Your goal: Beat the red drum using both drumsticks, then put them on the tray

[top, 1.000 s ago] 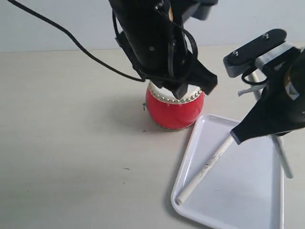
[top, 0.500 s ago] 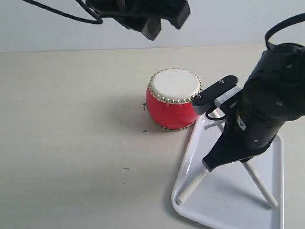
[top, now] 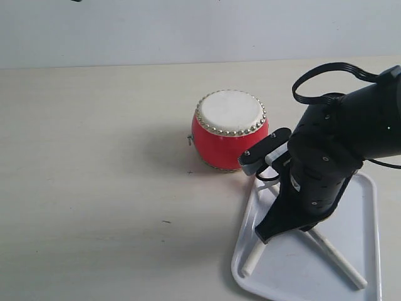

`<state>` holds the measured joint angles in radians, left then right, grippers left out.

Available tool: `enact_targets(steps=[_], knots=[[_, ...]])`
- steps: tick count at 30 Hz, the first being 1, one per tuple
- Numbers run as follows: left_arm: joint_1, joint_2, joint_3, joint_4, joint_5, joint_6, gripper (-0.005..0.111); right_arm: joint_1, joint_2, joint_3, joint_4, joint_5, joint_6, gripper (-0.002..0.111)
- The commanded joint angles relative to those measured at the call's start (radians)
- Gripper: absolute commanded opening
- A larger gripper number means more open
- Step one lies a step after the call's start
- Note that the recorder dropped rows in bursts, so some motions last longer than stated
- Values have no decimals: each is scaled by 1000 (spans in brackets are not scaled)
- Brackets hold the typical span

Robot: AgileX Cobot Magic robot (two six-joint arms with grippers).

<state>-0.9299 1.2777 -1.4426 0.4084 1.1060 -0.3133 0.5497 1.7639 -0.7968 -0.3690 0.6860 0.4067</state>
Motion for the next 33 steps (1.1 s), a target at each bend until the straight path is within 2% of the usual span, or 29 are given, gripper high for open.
enact_targets(steps=[1, 5, 7, 14, 16, 21, 28, 33], knots=[[2, -139, 93, 18, -70, -52, 0, -6, 13, 3, 1, -24, -6, 0], [2, -283, 192, -11, -172, -60, 0, -6, 14, 3, -3, -31, -8, 0], [2, -364, 259, -31, -237, -60, 0, -6, 14, 3, 0, -31, -8, 4], [2, -617, 507, -83, -433, -67, 0, -6, 14, 3, 24, -31, -24, 38], [2, -684, 578, -98, -461, -67, 0, -6, 14, 3, 24, -31, -24, 42], [2, -833, 776, -152, -614, -67, 0, -6, 10, 1, 37, -31, -22, 43], [2, -943, 1042, -184, -878, -87, 0, -6, -109, 1, 42, -25, -22, 43], [2, -971, 1156, -183, -992, -89, 0, -6, -252, 1, 48, -13, -22, 43]])
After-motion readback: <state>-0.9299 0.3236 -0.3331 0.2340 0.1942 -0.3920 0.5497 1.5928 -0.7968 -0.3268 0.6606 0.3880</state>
